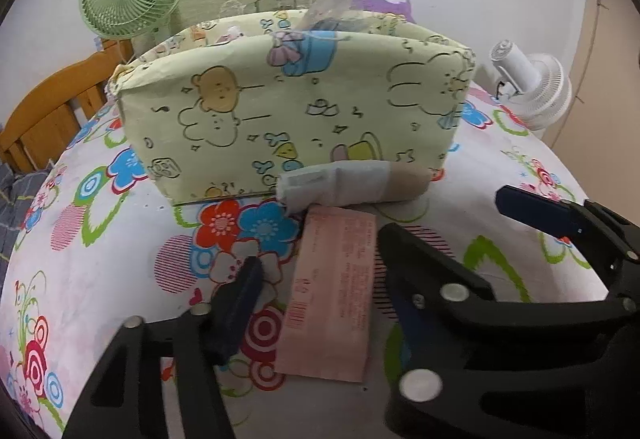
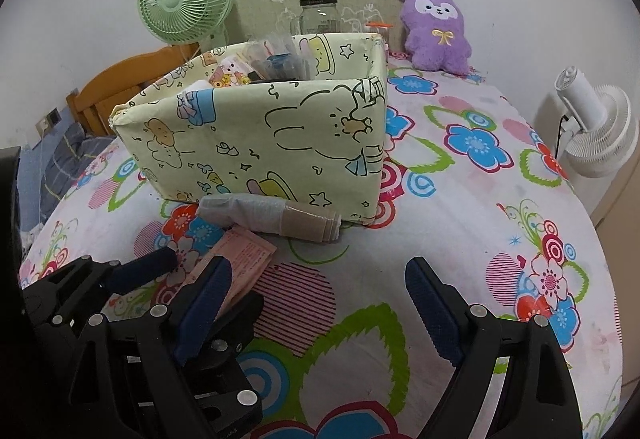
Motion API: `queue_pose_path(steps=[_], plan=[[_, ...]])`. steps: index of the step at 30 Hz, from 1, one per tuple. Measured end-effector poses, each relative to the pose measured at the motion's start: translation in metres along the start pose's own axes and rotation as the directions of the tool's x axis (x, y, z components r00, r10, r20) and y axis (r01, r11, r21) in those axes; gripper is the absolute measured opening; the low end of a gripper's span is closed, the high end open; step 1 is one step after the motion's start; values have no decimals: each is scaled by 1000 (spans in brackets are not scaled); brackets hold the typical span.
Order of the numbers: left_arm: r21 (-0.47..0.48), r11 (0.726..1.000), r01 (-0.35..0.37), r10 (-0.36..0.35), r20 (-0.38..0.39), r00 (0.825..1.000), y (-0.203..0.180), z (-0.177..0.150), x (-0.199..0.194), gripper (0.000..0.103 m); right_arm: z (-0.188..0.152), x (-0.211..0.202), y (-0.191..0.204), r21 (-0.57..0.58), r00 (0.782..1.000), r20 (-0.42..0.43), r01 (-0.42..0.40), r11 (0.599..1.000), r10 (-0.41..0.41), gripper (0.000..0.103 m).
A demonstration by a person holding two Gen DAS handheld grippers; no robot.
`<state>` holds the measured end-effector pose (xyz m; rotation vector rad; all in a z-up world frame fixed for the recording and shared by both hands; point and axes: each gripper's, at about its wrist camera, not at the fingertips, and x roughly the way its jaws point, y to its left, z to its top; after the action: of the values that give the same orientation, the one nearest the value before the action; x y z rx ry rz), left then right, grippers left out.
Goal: Organize soft objects
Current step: 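Grasp the pink paper packet with the left tool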
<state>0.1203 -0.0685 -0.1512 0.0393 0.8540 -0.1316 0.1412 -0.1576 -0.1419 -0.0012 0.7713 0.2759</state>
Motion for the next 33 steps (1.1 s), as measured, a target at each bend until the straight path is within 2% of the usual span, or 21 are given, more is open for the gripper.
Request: queue_pose_path(steps=[2,4,14,24,33], plan=[[-3,1000,6,-6,0,1000,-2,0,-1,47,0,-1,0,2,1000,1,1,1000,-1,91],[-4,1000,7,-7,0,1000,-3,0,-2,41,0,-2,0,5,1000,1,5,1000,-5,91],[-28,999,18,-18,-7,1000,6,-6,-11,39,-4,-13,9,-10,1000,7,13,1000,-13,91],[-61,998,-17,18,14,1000,25,-12,-25,39,-4,-22,28,-43,1000,20,-10,999,11,91],[-90,994,-67,68,14,998,44,-11,-23,39,1,-12,36,-52,1000,7,-25,998,26,91]])
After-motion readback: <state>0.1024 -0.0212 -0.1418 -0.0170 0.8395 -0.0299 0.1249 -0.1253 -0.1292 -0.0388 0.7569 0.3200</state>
